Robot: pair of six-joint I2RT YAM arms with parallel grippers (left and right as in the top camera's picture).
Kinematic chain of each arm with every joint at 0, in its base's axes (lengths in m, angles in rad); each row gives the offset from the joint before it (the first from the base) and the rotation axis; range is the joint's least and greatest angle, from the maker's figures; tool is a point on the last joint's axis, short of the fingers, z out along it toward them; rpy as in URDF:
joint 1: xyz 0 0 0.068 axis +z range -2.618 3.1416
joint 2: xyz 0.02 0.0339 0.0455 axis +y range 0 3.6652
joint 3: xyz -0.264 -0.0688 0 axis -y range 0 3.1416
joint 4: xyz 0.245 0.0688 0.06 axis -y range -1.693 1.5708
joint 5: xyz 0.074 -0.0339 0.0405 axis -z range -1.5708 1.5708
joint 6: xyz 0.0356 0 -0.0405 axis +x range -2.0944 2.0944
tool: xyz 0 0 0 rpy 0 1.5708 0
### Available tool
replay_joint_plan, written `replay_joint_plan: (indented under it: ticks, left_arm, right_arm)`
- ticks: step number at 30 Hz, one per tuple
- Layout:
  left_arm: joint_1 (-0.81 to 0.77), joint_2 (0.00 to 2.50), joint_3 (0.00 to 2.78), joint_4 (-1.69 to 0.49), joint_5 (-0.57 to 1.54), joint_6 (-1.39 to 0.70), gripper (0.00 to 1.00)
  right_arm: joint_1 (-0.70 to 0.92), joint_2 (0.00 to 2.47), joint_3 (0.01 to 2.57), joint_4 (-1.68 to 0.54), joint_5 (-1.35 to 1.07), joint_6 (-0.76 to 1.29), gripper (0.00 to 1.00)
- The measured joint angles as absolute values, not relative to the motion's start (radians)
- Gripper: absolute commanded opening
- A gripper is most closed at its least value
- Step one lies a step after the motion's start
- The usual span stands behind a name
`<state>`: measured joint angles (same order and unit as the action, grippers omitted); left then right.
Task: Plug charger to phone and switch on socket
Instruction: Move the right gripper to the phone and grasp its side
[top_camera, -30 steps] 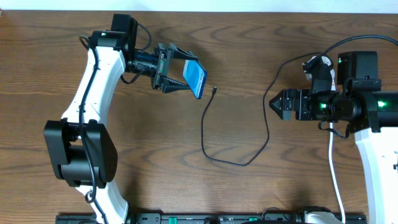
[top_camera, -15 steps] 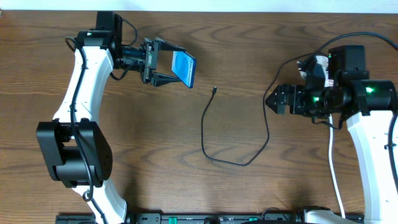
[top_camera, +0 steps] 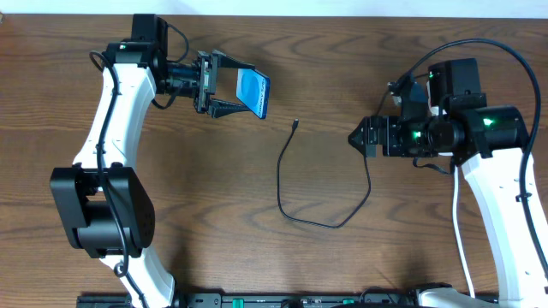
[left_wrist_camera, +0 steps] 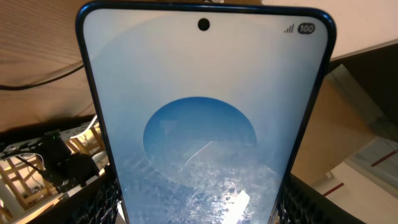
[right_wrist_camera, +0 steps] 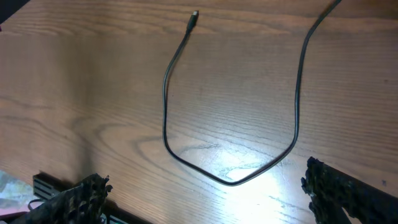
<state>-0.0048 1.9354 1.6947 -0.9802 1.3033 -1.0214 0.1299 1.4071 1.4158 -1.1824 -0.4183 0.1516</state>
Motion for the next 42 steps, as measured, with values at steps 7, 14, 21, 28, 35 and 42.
replay_joint_plan:
  ticks: [7, 14, 21, 28, 35, 42]
  left_arm:
    - [-0.005, 1.935, 1.695, -0.980, 1.303, -1.021, 0.63]
    - [-0.005, 1.935, 1.695, -0.980, 1.298, -1.021, 0.62]
    - [-0.005, 1.935, 1.695, -0.980, 1.203, -1.022, 0.62]
    - [-0.014, 1.935, 1.695, -0.980, 1.082, -1.023, 0.59]
    - [-0.041, 1.935, 1.695, -0.980, 1.004, -1.025, 0.58]
    - [-0.056, 1.935, 1.695, -0.980, 0.987, -1.025, 0.58]
  right_arm:
    - [0.131, 1.419, 1.416, -1.180, -0.419, 0.153, 0.99]
    - [0.131, 1.420, 1.416, -1.159, -0.419, 0.159, 0.99]
    - [0.132, 1.420, 1.416, -1.121, -0.419, 0.181, 0.99]
    - [0.151, 1.420, 1.416, -1.061, -0.420, 0.217, 0.99]
    - [0.223, 1.458, 1.416, -0.977, -0.424, 0.276, 0.99]
    - [0.303, 1.552, 1.414, -0.851, -0.474, 0.325, 0.99]
